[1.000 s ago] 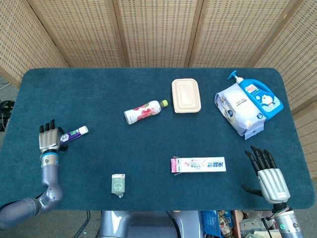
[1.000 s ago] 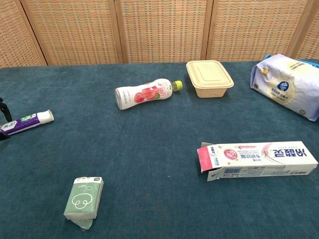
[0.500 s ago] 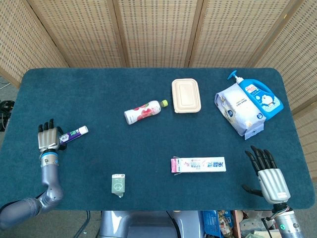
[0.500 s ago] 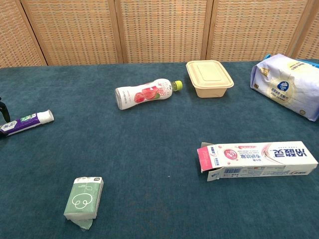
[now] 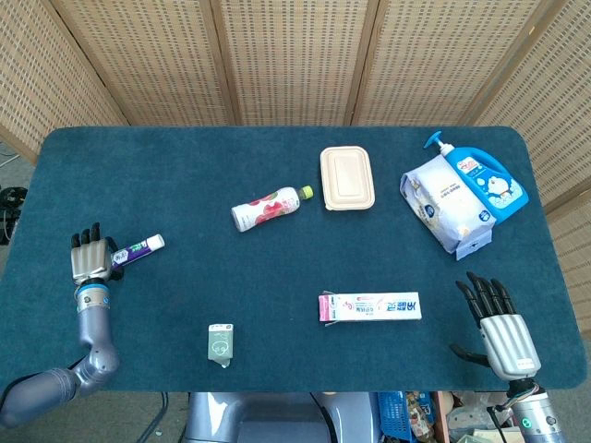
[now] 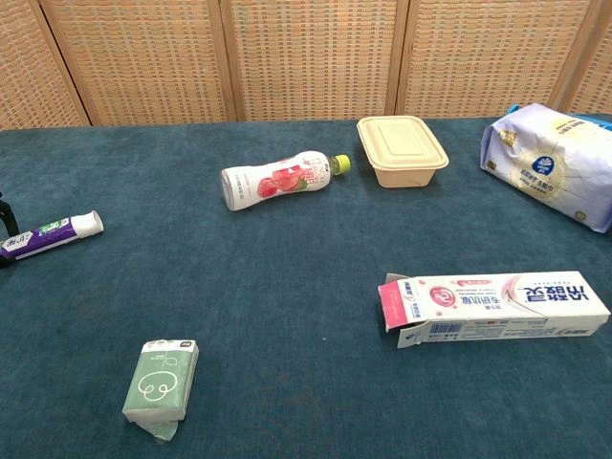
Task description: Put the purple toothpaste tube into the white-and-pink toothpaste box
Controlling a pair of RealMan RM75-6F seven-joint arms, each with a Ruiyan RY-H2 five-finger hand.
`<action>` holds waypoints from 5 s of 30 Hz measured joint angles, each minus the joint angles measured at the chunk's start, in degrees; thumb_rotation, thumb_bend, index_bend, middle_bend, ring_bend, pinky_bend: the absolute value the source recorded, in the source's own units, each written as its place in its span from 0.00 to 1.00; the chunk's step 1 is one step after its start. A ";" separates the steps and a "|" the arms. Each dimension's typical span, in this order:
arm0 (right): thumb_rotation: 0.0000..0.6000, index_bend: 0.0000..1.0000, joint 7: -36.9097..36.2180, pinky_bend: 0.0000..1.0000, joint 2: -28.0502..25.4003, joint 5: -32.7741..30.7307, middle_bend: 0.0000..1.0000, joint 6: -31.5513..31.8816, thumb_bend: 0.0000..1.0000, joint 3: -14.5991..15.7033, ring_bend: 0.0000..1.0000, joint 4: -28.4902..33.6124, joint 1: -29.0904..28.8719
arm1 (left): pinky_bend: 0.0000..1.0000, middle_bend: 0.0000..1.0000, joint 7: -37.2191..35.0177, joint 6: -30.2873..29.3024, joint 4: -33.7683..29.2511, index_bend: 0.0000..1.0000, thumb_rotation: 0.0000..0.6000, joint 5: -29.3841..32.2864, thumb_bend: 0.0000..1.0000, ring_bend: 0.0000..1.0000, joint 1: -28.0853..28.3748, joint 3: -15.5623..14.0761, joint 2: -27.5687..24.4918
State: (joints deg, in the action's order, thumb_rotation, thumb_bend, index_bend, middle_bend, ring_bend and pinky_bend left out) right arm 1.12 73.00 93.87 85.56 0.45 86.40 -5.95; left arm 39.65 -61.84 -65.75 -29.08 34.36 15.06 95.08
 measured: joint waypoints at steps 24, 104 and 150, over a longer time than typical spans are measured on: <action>1.00 0.00 -0.44 0.00 -0.03 0.25 0.00 0.34 0.03 -0.02 0.00 -0.06 0.03 | 0.25 0.30 -9.01 -6.37 0.78 0.72 1.00 -11.91 0.50 0.23 -1.15 1.09 1.60; 1.00 0.07 25.65 0.00 2.15 -2.48 0.00 -13.77 0.03 1.13 0.00 19.34 -5.90 | 0.36 0.45 -20.44 -14.88 -27.83 0.81 1.00 -34.11 0.54 0.36 -6.39 0.50 -9.90; 1.00 0.13 71.69 0.00 18.22 -50.23 0.00 -5.06 0.08 -7.87 0.00 27.47 -23.38 | 0.36 0.45 -21.29 -14.89 -26.96 0.81 1.00 -35.19 0.54 0.36 -6.62 0.46 -10.91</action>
State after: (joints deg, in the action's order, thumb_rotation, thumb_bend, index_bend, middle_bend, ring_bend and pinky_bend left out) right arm 72.80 91.21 43.64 80.50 -7.42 113.87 -29.33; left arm 18.36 -76.73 -92.71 -64.26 27.73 15.52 84.17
